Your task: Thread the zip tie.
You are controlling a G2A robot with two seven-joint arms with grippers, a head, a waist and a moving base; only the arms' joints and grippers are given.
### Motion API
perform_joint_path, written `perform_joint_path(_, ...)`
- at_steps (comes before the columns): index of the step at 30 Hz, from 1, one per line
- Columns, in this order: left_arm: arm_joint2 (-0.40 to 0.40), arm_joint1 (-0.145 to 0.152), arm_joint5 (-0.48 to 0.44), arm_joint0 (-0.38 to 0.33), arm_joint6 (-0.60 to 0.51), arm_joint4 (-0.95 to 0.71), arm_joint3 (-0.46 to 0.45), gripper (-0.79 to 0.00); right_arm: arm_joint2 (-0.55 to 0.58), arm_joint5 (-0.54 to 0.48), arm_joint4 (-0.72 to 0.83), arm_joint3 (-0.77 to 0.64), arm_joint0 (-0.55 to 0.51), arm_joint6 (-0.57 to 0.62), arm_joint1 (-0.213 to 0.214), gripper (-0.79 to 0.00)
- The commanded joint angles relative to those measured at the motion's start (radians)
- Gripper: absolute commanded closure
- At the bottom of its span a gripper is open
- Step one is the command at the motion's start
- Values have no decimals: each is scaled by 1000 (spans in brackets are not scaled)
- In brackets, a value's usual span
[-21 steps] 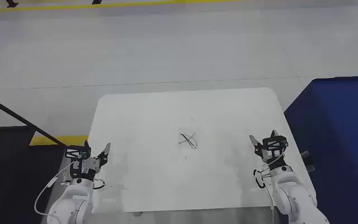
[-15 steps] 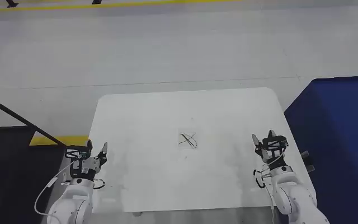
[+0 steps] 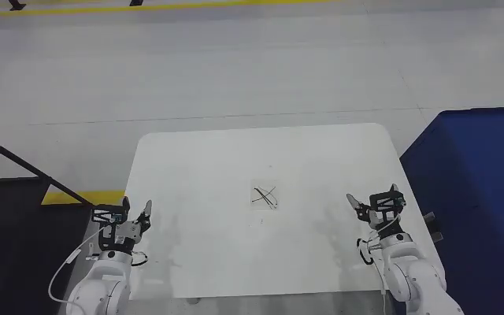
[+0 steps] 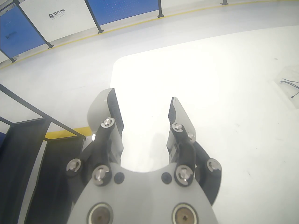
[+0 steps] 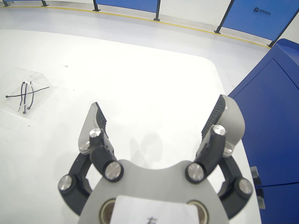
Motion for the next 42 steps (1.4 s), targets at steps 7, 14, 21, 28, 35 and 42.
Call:
perform_joint_path(7, 0, 0, 0, 0, 0, 0, 0, -785, 31, -40, -114, -39, 51, 6, 9, -785)
perform_joint_path(14, 0, 0, 0, 0, 0, 0, 0, -785, -81, -410, -196, -142, 335, 424, 26, -785)
perform_joint_path(21, 0, 0, 0, 0, 0, 0, 0, -785, -404, -526, -69, -27, 675, 891, -13, -785)
perform_joint_path(28, 0, 0, 0, 0, 0, 0, 0, -785, -446, -458, 0, -3, 735, 959, -28, -785)
perform_joint_path(35, 0, 0, 0, 0, 0, 0, 0, -785, -497, -568, 146, 63, 753, 1093, -33, -785)
perform_joint_path(42, 0, 0, 0, 0, 0, 0, 0, -785, -771, -284, 1022, 494, 1209, 1536, -85, -785)
